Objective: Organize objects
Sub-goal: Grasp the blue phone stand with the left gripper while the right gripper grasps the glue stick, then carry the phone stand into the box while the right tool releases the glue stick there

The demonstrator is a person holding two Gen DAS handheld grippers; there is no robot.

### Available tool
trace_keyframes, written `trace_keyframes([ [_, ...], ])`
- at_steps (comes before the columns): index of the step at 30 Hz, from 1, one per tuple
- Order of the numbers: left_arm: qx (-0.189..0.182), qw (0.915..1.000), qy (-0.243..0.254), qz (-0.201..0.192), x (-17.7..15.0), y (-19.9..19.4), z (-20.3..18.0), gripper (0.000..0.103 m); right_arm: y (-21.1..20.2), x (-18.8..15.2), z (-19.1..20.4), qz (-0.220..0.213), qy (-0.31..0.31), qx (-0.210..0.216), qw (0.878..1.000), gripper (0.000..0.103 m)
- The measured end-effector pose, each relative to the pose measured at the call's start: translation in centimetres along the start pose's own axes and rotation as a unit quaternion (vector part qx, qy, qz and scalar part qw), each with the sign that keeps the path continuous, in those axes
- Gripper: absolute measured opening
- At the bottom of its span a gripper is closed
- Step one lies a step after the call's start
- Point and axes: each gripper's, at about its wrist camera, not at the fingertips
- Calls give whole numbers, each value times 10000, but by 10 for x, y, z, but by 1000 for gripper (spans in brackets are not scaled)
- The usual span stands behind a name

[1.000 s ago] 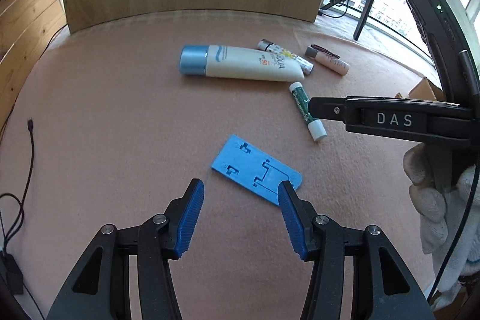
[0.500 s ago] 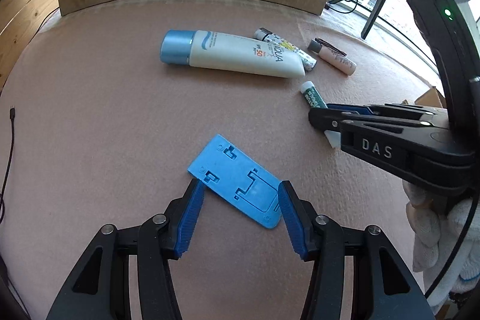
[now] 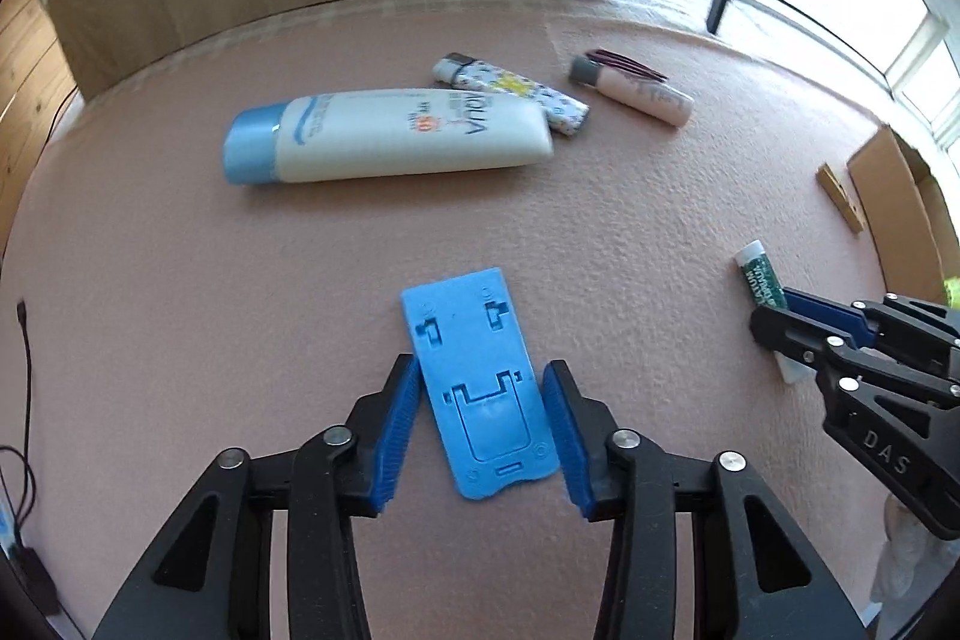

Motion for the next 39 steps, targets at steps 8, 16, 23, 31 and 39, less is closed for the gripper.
trace_keyframes([
  [8, -237, 9990, -374, 35, -1, -3, 4, 39, -17, -22, -27, -92, 305, 4, 9995, 14],
  [16, -305, 9990, -311, -123, -10, -30, -8, 39, -42, -31, -44, -330, 491, 134, 9982, 14],
  [23, -728, 9959, 104, -527, 13, -65, -58, 39, -90, -40, -60, -749, 604, 225, 9951, 14],
  [31, -1248, 9856, 798, -815, 49, -78, -156, 39, -136, -55, -110, -1126, 954, -73, 9890, 14],
  [39, -1611, 9744, 1303, -869, 74, -73, -246, 39, -163, -80, -161, -1240, 1322, -416, 9826, 14],
])
Point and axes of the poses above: each gripper's, at about its wrist camera, not at the fingertips, and y roughly the way its jaws point, z to its left, x to its top, and after that the axes turned 5 degrees about -z, right-handed
